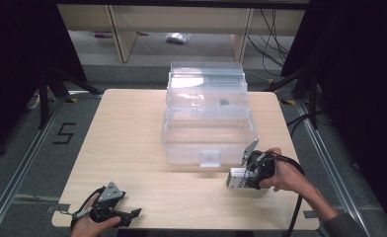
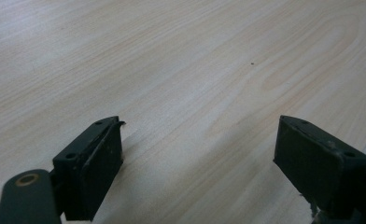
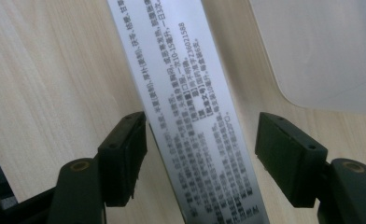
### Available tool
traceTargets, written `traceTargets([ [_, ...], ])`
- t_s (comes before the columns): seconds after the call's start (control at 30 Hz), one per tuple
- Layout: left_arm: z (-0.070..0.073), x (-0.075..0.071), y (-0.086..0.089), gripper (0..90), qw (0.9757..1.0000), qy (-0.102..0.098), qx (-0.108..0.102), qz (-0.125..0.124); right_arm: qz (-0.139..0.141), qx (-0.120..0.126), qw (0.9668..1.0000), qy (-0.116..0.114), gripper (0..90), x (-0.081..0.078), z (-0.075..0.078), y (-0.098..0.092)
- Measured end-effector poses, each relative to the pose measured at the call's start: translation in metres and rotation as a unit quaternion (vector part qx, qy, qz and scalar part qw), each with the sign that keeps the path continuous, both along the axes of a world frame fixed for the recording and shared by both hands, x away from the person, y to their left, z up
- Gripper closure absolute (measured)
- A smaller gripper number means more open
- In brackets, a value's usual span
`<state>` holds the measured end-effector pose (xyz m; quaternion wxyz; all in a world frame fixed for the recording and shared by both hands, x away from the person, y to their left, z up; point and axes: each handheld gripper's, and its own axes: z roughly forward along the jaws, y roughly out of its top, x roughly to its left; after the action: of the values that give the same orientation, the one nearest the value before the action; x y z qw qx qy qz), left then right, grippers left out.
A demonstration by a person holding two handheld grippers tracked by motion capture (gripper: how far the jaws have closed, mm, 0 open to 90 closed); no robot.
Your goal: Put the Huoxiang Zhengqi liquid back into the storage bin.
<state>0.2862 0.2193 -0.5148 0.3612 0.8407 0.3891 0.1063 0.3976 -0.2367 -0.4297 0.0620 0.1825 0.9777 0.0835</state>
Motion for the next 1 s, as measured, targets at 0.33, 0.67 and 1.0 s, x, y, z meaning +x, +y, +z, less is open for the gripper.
traceTargets([
  [0.33, -0.001, -0.001, -0.002, 14.9, 0.9998, -0.004, -0.016, 0.008, 0.029, -0.059, 0.9976, 0.018, 53.9, 0.005, -0.006, 0.006],
  [0.67, 0.000, 0.000, 0.000, 14.9, 1.0000, -0.003, 0.002, -0.001, 0.070, -0.094, 0.9926, 0.032, 64.2, 0.004, -0.003, 0.013],
  [1.0, 0.000, 0.000, 0.000, 14.9, 1.0000, -0.003, 0.001, -0.001, 0.077, -0.084, 0.9932, 0.027, 64.8, 0.004, 0.013, 0.016],
])
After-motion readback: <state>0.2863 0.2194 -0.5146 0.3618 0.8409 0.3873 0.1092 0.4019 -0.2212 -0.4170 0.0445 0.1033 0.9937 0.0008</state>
